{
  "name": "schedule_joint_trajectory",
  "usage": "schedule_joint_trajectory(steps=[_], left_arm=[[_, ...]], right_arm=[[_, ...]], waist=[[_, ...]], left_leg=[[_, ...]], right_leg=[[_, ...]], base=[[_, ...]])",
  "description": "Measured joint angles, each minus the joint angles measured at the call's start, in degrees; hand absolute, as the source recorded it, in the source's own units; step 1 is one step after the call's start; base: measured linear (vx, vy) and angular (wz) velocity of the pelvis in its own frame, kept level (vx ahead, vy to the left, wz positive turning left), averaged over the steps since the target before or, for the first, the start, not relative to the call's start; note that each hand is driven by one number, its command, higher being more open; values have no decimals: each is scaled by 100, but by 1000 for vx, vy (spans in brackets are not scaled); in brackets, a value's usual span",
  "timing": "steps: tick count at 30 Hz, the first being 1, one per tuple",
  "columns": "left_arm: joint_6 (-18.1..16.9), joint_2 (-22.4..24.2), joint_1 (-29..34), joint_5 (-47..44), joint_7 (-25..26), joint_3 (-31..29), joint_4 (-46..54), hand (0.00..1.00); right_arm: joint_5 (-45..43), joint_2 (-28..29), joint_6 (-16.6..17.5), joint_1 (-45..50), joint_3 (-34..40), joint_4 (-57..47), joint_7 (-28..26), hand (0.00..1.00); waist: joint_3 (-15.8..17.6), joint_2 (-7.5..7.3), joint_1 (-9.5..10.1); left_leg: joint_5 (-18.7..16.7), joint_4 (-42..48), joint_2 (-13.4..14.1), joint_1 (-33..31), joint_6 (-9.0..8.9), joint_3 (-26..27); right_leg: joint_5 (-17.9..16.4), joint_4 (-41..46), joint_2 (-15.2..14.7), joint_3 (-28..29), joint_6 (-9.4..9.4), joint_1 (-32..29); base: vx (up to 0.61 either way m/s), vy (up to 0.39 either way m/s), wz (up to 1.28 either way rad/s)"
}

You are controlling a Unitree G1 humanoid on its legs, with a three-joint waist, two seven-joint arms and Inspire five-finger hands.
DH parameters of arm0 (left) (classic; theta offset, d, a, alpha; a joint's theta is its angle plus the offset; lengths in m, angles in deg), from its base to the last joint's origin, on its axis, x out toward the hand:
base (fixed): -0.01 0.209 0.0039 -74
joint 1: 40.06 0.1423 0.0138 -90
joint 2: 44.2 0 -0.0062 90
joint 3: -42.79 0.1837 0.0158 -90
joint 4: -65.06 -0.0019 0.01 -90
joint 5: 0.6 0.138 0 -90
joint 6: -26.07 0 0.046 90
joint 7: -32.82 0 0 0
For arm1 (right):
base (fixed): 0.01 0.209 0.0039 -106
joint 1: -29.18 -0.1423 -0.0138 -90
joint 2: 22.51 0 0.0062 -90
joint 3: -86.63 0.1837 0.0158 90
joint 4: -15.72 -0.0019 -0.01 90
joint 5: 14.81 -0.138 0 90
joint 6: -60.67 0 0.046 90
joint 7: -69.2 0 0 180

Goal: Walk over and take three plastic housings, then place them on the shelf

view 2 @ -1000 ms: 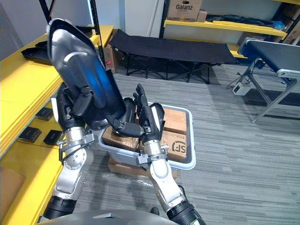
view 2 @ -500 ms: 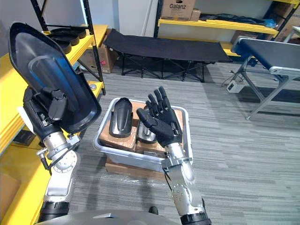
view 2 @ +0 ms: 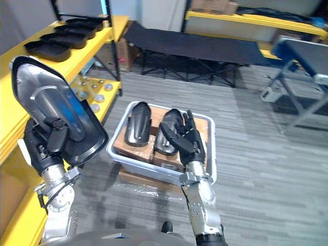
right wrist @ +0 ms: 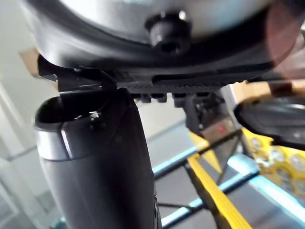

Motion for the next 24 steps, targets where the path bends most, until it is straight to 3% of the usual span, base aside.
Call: schedule_joint_trajectory(steps=[4,8,10,11,12,13,14,15,19,21,22,23,24], left_arm=[[-8,99,391,-360,-368,-455,304,0],[-14,94,644,-820,-605,-889,332,0],[-12,94,655,-983,-927,-823,331,0],[-13,85,651,-1141,-1233,-697,329,0],[-25,68,648,-1168,-1463,-552,329,0],[-25,65,649,-1221,-1566,-497,329,0],[-25,62,652,-1347,-1712,-416,319,0],[-25,59,687,-1373,-1808,-383,310,0],[-26,-49,684,-1373,-2080,-416,310,0],[-27,-199,657,-1376,-2406,-364,309,0],[-26,-293,621,-1376,-2598,-280,280,0],[-28,-502,442,-1376,-2928,-79,171,0],[-28,-581,357,-1376,-3039,1,126,0]], right_arm=[[199,-169,-6,-279,-380,17,98,100],[198,-208,-34,-605,-454,138,64,100],[206,-198,-47,-568,-338,143,106,100],[210,-215,-44,-458,-158,144,133,100],[214,-215,-41,-329,11,143,185,100],[214,-234,-37,-285,76,144,211,100],[212,-276,-36,-245,161,158,216,100],[213,-301,-37,-239,182,240,206,100],[222,-295,-8,-241,80,236,-71,100],[259,-331,59,-240,6,233,-139,100],[383,-346,94,-207,0,204,-144,100],[442,-361,187,-49,28,101,-142,100],[442,-363,229,21,32,62,-145,100]], waist=[[69,34,324],[137,-81,484],[278,-61,368],[354,-21,276],[393,-3,262],[414,25,240],[467,109,224],[508,160,256],[554,132,287],[557,144,195],[559,176,120],[570,213,-22],[573,216,-43]], left_leg=[[134,-62,-72,-3,17,-516],[165,33,-249,-232,2,-918],[40,61,-9,-389,77,-394],[110,77,253,-465,127,144],[195,67,440,-548,68,692],[343,45,472,-559,9,854],[676,-10,467,-569,-162,870],[807,-85,412,-539,-213,848],[768,-70,242,-453,-158,978],[708,-119,173,-464,-93,847],[731,-198,130,-469,-62,694],[828,-320,59,-445,0,366],[889,-392,39,-434,10,253]], right_leg=[[-10,0,-46,-427,-7,240],[-215,56,-174,-786,107,387],[-255,92,-198,-1390,120,601],[-306,236,-258,-1756,114,691],[-502,442,-369,-1985,191,710],[-602,533,-420,-2060,269,728],[-704,629,-454,-2145,343,763],[-716,735,-562,-2133,347,734],[-716,779,-730,-1979,348,743],[-747,968,-798,-1909,302,697],[-783,1156,-829,-1667,241,641],[-849,1545,-855,-1071,139,554],[-904,1715,-858,-853,64,498]], base=[[1,5,67],[-38,30,76],[-40,5,155],[-42,45,175],[-22,82,165],[26,116,123],[38,110,73],[29,146,45],[4,125,-6],[-19,105,20],[-7,100,82],[2,90,97],[19,60,117]])
